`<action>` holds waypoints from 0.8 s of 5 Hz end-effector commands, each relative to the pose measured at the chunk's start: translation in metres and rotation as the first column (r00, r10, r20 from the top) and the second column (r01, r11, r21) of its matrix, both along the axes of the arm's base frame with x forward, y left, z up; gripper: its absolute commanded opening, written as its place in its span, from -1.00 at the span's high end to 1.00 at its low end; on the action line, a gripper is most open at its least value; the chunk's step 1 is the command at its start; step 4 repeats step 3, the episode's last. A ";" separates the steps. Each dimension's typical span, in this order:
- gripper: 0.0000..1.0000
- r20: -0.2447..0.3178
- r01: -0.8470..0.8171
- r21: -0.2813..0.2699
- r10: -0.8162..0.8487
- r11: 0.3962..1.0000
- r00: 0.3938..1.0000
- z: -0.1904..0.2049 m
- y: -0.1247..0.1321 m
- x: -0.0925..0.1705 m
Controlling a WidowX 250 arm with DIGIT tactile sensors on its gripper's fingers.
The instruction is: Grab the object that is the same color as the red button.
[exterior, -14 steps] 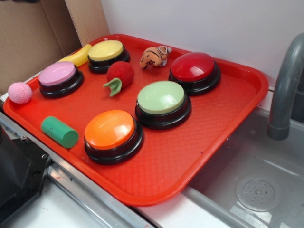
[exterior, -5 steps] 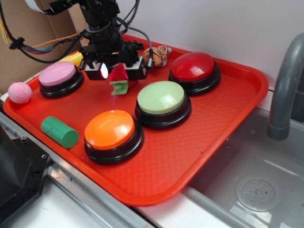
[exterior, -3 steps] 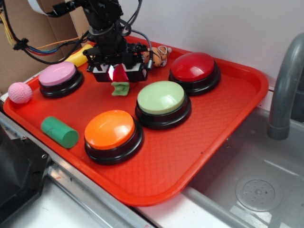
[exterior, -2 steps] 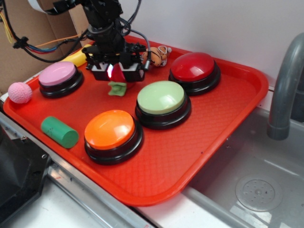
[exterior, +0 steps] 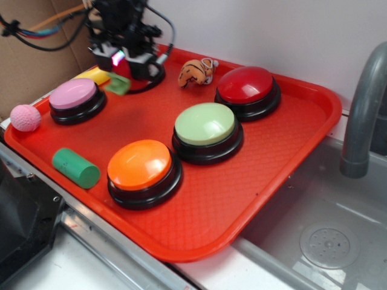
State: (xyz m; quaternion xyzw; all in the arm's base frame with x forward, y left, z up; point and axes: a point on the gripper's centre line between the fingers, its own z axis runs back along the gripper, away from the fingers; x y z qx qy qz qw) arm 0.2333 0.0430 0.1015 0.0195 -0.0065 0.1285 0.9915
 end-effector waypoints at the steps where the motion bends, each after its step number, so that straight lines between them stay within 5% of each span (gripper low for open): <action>1: 1.00 0.087 0.089 -0.022 -0.087 0.996 0.992 0.048 0.025 -0.028; 2: 1.00 0.126 0.014 -0.055 -0.007 0.998 0.992 0.050 0.030 -0.041; 3: 1.00 0.096 -0.077 0.054 0.071 0.996 0.993 0.054 0.033 -0.044; 4: 1.00 0.096 -0.077 0.054 0.071 0.996 0.993 0.054 0.033 -0.044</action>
